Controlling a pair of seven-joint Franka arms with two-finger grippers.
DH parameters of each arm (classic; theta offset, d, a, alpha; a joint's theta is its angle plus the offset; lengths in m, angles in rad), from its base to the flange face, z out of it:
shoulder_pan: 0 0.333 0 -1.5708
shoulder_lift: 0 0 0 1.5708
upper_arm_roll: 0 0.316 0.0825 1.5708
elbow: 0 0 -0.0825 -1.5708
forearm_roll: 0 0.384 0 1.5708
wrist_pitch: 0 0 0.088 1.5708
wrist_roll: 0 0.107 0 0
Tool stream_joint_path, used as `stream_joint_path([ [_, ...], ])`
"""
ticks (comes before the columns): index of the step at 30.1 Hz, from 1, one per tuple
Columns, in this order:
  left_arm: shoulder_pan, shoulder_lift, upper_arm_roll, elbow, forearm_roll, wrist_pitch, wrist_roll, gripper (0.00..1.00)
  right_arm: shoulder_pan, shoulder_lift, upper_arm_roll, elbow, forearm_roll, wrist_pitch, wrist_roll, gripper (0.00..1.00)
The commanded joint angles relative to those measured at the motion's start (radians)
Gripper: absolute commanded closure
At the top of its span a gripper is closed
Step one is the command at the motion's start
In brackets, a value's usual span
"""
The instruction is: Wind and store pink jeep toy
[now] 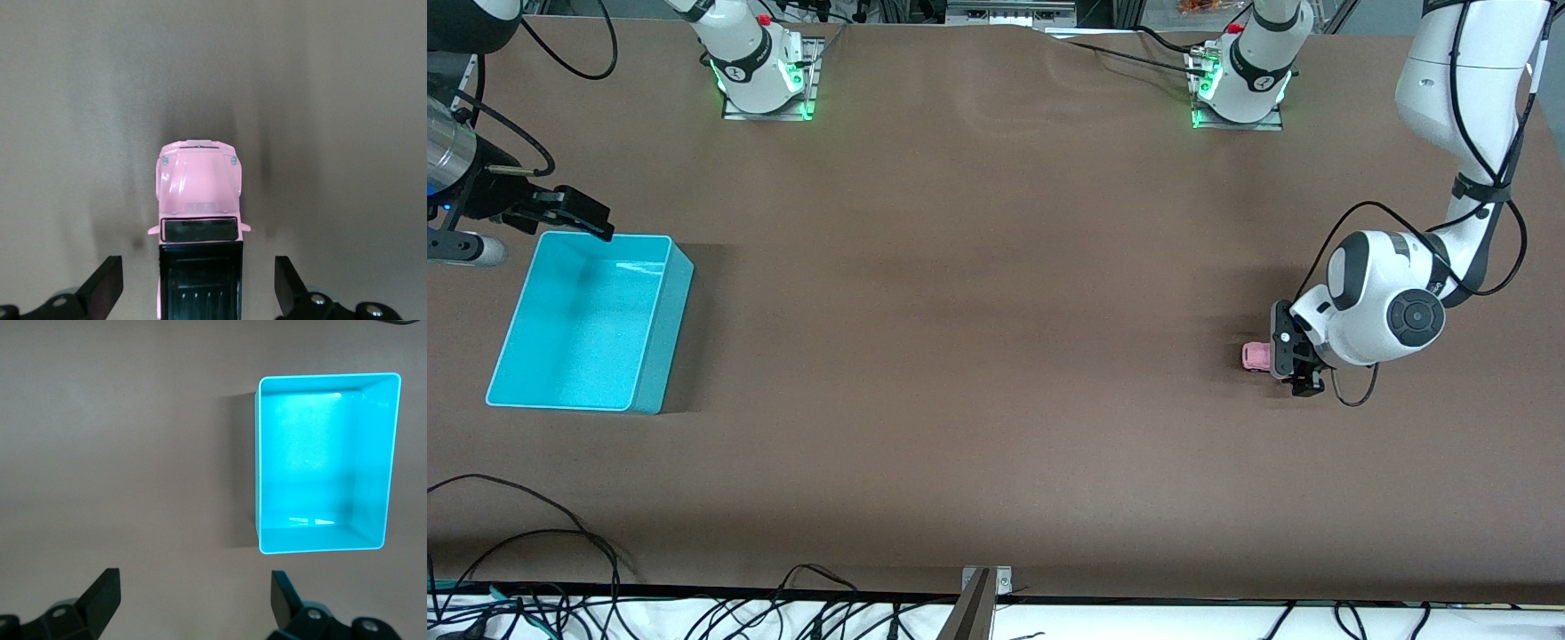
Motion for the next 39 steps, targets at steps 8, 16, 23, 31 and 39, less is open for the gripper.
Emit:
stream_joint_path([
  [8,0.007,-0.003,-0.003,-0.009,0.022,0.004,0.021,0.74,0.002,0.012,-0.001,0.029,0.009,-0.015,0.002,0.00],
  [16,0.003,-0.002,-0.003,-0.002,0.058,-0.019,0.007,0.94,0.003,0.012,-0.001,0.029,0.009,-0.015,0.002,0.00],
  [23,0.007,0.011,0.000,0.001,0.058,-0.018,0.004,0.94,0.002,0.012,-0.001,0.029,0.009,-0.015,0.002,0.00],
  [31,0.047,0.024,0.000,0.002,0.058,-0.013,0.006,0.94,0.002,0.012,-0.001,0.029,0.009,-0.015,0.002,0.00],
  [39,0.121,0.032,0.000,0.004,0.091,-0.011,0.021,0.95,0.002,0.012,-0.001,0.029,0.009,-0.015,0.002,0.00],
])
